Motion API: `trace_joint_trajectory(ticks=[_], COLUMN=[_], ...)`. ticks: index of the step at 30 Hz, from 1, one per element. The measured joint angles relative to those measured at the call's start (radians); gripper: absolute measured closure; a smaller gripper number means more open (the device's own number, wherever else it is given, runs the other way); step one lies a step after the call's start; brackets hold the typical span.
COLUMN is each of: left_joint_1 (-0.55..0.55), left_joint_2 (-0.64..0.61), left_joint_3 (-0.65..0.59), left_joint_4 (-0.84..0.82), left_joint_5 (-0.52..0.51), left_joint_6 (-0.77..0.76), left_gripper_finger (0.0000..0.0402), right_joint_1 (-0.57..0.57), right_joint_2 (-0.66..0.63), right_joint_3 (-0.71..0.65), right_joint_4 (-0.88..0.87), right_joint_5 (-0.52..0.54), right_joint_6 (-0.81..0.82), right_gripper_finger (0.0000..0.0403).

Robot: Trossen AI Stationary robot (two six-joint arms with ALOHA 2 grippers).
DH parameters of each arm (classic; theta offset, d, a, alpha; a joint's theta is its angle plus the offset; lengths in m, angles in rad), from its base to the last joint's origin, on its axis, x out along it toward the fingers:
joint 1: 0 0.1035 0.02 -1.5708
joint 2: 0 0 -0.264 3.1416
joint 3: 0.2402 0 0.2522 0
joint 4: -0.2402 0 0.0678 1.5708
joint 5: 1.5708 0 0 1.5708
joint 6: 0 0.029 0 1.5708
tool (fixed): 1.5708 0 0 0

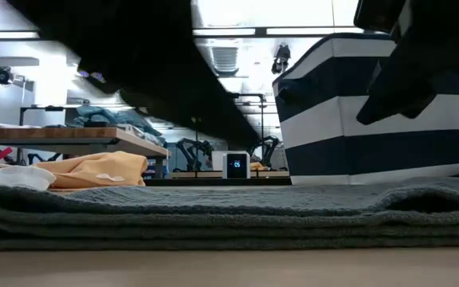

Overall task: Fold kitchen towel into neat rectangle
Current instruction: Fold the gray towel

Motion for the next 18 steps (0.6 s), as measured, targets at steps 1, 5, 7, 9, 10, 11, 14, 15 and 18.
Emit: trace_joint_trajectory(ticks=[1, 5, 7, 9, 10, 11, 14, 15, 18], left_joint_1=[0.0, 0.001, 0.001, 0.0, 0.0, -0.001, -0.006, -0.008, -0.019], left_joint_2=[-0.01, -0.032, -0.038, -0.038, -0.038, -0.038, -0.044, -0.045, -0.047], left_joint_3=[-0.036, -0.115, -0.131, -0.143, -0.149, -0.155, -0.178, -0.186, -0.204], left_joint_4=[0.019, 0.087, 0.084, 0.079, 0.075, 0.072, 0.069, 0.068, 0.069], left_joint_5=[0.0, -0.001, -0.001, 0.0, 0.0, 0.0, 0.0, 0.0, -0.001], left_joint_6=[-0.017, -0.029, -0.029, -0.021, -0.019, -0.019, -0.022, -0.028, -0.057], left_gripper_finger=[0.0216, 0.0215, 0.0214, 0.0215, 0.0216, 0.0217, 0.0217, 0.0217, 0.0214], right_joint_1=[0.01, 0.044, 0.055, 0.065, 0.069, 0.074, 0.079, 0.08, 0.08], right_joint_2=[0.036, 0.162, 0.213, 0.257, 0.282, 0.307, 0.387, 0.407, 0.438], right_joint_3=[0.0, 0.0, 0.0, 0.0, 0.0, 0.001, 0.004, 0.013, 0.029], right_joint_4=[0.068, 0.239, 0.297, 0.359, 0.394, 0.42, 0.435, 0.445, 0.449], right_joint_5=[-0.002, -0.003, 0.0, 0.011, 0.026, 0.039, 0.075, 0.084, 0.088], right_joint_6=[-0.031, -0.1, -0.101, -0.103, -0.106, -0.111, -0.131, -0.128, -0.124], right_gripper_finger=[0.0215, 0.0219, 0.022, 0.0219, 0.022, 0.0221, 0.0226, 0.0227, 0.0231])
